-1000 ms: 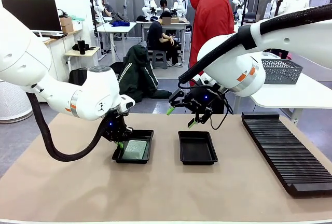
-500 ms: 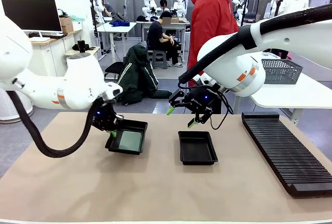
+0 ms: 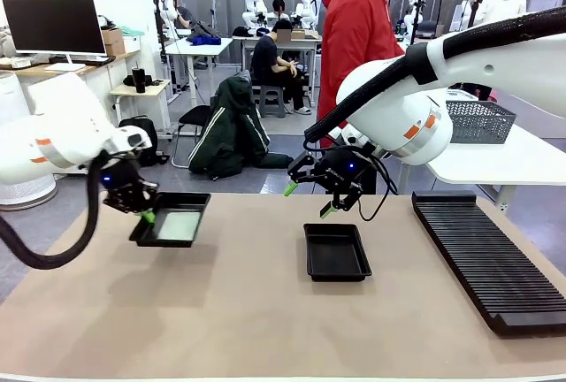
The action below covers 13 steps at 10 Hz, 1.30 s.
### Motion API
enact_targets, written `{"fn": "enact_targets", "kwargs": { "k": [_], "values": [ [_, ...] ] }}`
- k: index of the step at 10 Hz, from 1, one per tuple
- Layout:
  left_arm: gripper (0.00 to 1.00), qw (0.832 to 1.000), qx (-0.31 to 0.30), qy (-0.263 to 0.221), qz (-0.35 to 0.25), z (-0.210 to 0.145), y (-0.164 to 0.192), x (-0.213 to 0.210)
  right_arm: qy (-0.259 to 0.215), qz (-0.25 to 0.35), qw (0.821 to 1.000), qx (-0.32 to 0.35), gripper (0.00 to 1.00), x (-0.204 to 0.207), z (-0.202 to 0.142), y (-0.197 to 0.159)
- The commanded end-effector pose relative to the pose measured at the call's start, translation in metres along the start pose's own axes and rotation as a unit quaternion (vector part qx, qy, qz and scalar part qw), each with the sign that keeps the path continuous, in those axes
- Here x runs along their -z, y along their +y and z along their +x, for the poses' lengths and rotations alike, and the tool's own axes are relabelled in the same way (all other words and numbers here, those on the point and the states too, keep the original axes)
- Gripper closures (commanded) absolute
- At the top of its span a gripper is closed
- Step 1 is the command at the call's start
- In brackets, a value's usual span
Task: Inspect and transfer BCBs to ESD trays.
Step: Pick up the ESD tray and place it on the left side of the table.
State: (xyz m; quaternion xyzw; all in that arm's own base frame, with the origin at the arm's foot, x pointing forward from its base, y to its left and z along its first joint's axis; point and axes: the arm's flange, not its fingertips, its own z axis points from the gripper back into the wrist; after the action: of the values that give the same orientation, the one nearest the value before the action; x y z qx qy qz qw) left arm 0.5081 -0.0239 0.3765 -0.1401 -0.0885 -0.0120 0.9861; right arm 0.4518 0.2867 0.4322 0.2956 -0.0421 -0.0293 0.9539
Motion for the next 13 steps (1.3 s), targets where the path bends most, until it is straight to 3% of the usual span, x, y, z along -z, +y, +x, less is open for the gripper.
{"fn": "enact_targets", "kwargs": {
  "k": [1, 6, 13],
  "values": [
    [0.97, 1.0, 0.008, -0.001, 0.0, -0.008, 0.036, -0.012, -0.004, -0.002, 1.0, 0.006, 0.0, 0.0, 0.0, 0.001],
    [0.97, 0.999, 0.022, -0.009, 0.027, -0.013, 0.112, -0.025, -0.004, -0.002, 1.0, 0.006, 0.0, 0.0, 0.0, 0.001],
    [0.97, 1.0, 0.002, -0.002, 0.024, -0.034, 0.15, -0.001, -0.004, -0.002, 1.0, 0.006, 0.0, 0.0, 0.0, 0.001]
  ]
}}
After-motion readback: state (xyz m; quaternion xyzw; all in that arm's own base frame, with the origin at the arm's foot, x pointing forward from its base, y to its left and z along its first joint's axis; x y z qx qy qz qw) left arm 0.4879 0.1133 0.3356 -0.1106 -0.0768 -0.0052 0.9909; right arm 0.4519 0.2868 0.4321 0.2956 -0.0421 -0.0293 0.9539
